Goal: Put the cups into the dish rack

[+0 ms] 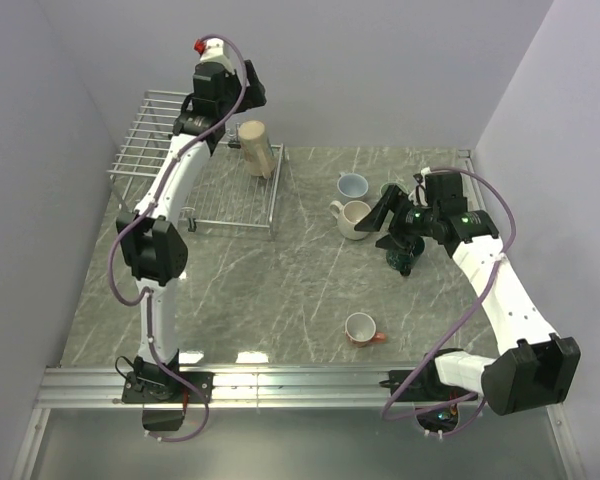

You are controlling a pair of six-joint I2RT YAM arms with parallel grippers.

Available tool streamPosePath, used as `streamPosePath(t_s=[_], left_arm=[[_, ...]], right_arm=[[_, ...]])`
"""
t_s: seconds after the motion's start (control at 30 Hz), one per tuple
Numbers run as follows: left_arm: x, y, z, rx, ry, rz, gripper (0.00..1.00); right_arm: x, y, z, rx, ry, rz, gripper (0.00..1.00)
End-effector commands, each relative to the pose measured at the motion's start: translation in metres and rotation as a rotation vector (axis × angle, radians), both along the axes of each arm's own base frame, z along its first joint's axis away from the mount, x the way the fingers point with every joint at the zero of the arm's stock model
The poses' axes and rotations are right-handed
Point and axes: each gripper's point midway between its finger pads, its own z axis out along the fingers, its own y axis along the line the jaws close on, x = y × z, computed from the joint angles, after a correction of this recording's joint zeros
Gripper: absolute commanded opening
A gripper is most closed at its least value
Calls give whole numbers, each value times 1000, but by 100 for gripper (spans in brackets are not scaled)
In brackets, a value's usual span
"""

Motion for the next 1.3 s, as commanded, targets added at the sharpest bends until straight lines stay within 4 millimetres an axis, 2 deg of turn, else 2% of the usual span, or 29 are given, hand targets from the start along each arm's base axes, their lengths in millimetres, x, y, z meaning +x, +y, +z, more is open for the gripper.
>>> streamPosePath(t_s=[0.0, 0.03, 0.13, 0.2, 0.23, 0.27, 0.3, 0.33, 0.37, 0.4, 0.43, 0.47, 0.5, 0.53, 0.57, 0.6, 0.63, 0.67, 0.7, 0.73, 0.8, 0.83, 0.9, 1.1, 1.23, 1.27], left_arm=[[-29, 4, 77, -83, -137, -1, 99], [-38, 4, 90, -92, -156, -5, 100], [-60, 1, 105, -115, -155, -28, 99], [-73, -3, 108, -121, -147, -34, 99], [-87, -8, 107, -123, -136, -55, 100], [-95, -12, 105, -124, -126, -68, 99], [-101, -17, 85, -117, -77, -79, 99], [-118, -22, 93, -122, -84, -99, 99], [-126, -26, 86, -121, -65, -110, 99], [-132, -29, 62, -114, -10, -117, 100], [-149, -33, 69, -126, -19, -139, 99], [-158, -35, 63, -131, -4, -153, 100], [-165, -38, 38, -124, 49, -163, 99], [-180, -38, 46, -135, 36, -175, 99], [-187, -39, 40, -133, 51, -185, 99], [-193, -37, 22, -118, 88, -184, 99], [-205, -34, 26, -121, 86, -185, 99], [-210, -31, 23, -116, 93, -176, 100], [-215, -28, 10, -106, 118, -169, 99], [-224, -23, 14, -106, 110, -167, 100], [-232, -17, 2, -88, 131, -154, 99], [-237, -13, 5, -88, 123, -148, 99], [-243, -8, -2, -70, 142, -138, 99], [-249, -5, -11, -51, 180, -138, 99], [-250, -10, -16, -51, 198, -165, 99], [-251, -11, -17, -52, 202, -173, 99]], right_arm=[[10, -1, 7, 2, -51, -8, 82], [14, -2, 7, -11, -52, -10, 81], [28, -13, 2, -86, -46, -50, 80], [39, -22, -14, -147, 0, -83, 75], [47, -23, -11, -160, -1, -93, 73], [52, -23, -24, -178, 49, -94, 71], [58, -26, -28, -195, 61, -106, 70], [68, -25, -33, -205, 72, -107, 68], [74, -26, -36, -211, 78, -112, 67], [79, -27, -39, -221, 82, -115, 66], [88, -31, -48, -259, 101, -123, 63], [92, -35, -52, -293, 109, -129, 61], [96, -40, -58, -331, 122, -135, 59], [104, -46, -66, -397, 127, -134, 59], [106, -49, -71, -423, 140, -133, 58], [108, -52, -76, -447, 152, -135, 58], [111, -52, -85, -464, 168, -122, 57], [114, -53, -89, -472, 171, -123, 57], [116, -52, -92, -472, 174, -120, 57], [121, -50, -98, -468, 172, -120, 57], [126, -43, -102, -453, 172, -114, 56], [130, -41, -109, -455, 185, -114, 56], [135, -36, -115, -459, 191, -107, 56], [153, -23, -135, -498, 200, -88, 53], [152, -22, -147, -537, 229, -72, 27], [151, -23, -149, -543, 232, -72, 23]])
